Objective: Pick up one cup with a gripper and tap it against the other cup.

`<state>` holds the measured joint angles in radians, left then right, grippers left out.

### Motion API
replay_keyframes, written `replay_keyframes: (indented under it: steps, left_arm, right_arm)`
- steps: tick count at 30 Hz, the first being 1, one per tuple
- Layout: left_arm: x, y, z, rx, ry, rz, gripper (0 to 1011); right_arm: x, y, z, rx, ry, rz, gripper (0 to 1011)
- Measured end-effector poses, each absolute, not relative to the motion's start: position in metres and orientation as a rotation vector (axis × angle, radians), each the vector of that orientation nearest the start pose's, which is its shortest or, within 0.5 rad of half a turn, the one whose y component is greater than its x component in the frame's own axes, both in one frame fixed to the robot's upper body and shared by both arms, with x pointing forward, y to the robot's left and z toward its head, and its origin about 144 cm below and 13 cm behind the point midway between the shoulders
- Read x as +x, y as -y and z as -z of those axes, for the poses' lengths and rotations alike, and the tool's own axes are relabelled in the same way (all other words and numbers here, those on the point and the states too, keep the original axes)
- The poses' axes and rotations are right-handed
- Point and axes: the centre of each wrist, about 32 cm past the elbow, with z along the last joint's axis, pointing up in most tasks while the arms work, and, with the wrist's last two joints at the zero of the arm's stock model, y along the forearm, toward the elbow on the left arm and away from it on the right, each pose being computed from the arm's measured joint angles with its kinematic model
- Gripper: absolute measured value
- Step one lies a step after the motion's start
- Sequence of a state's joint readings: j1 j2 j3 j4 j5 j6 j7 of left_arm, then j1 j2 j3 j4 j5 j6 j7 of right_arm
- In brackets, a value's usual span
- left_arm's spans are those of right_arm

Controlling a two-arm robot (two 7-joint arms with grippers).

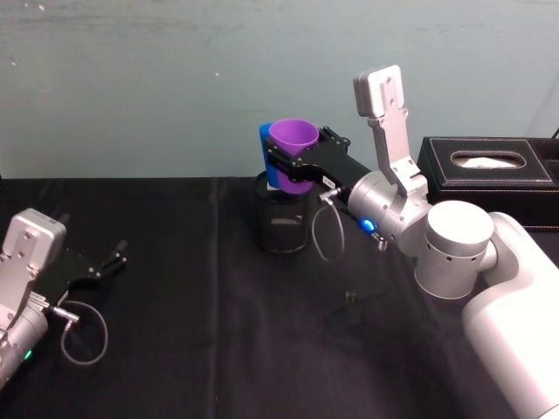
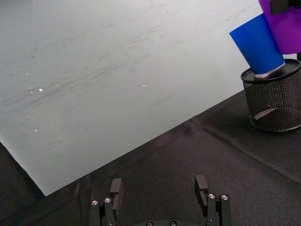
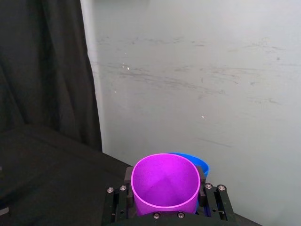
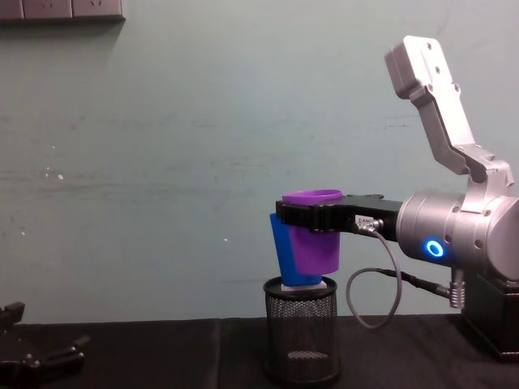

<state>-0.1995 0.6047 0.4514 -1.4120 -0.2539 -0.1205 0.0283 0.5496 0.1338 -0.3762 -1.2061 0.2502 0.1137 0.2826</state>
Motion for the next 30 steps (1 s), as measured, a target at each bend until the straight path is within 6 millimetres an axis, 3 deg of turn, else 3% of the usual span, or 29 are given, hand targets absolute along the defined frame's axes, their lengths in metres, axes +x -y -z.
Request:
replay_keyframes:
  steps: [30]
  left_arm:
    - [0.4886, -0.3096, -1.1398, 0.304, 0.285, -1.248, 1000]
  right_arm:
    - [0.5935, 0.1714, -1.2269, -0.039, 0.04, 0.996, 736]
